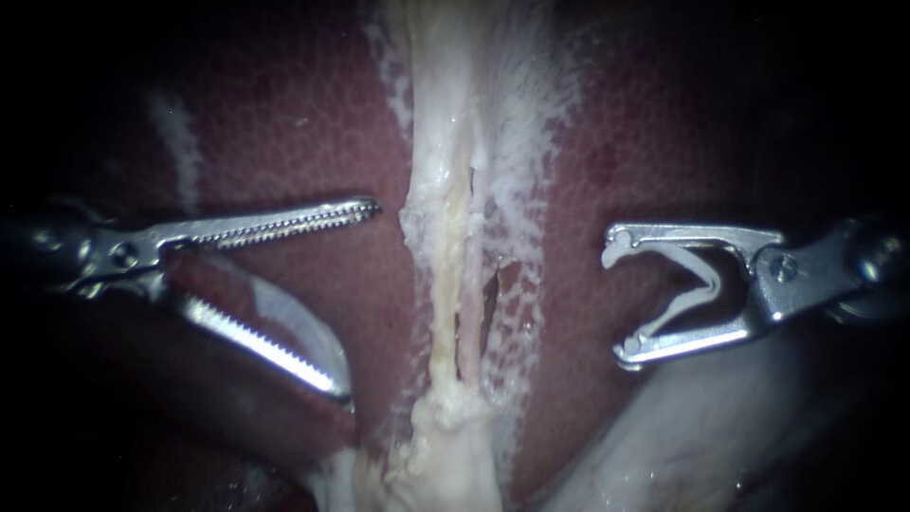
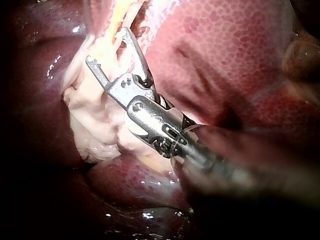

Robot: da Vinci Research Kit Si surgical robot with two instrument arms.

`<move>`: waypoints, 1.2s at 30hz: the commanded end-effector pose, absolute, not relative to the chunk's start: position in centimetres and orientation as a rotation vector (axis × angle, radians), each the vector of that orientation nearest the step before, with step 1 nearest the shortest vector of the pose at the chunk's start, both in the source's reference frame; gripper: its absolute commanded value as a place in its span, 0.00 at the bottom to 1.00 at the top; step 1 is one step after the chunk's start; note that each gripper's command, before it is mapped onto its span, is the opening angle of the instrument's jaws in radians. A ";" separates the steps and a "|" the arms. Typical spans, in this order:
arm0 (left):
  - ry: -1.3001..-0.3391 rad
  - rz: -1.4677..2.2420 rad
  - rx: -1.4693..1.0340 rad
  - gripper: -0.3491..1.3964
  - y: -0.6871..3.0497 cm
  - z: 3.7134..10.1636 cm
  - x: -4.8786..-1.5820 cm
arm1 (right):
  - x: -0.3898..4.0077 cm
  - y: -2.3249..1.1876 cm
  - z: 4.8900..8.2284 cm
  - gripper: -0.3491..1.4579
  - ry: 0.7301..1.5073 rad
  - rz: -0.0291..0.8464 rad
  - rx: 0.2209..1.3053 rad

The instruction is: Grabbing gallbladder

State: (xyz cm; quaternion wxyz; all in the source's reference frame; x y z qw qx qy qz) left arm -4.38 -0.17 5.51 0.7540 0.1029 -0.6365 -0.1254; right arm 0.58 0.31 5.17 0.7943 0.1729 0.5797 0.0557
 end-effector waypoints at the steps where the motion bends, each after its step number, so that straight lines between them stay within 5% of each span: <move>1: -1.388 -0.275 0.223 0.83 -0.17 5.50 -4.38 | 0.58 0.31 5.17 0.52 1.246 0.120 0.372; 10: -1.353 -0.419 0.235 0.84 -0.05 5.43 -4.38 | 0.58 0.31 5.17 0.52 1.246 0.120 0.372; 36: -1.099 -0.742 0.340 0.63 0.06 5.65 -4.64 | 0.58 0.31 5.17 0.52 1.246 0.119 0.372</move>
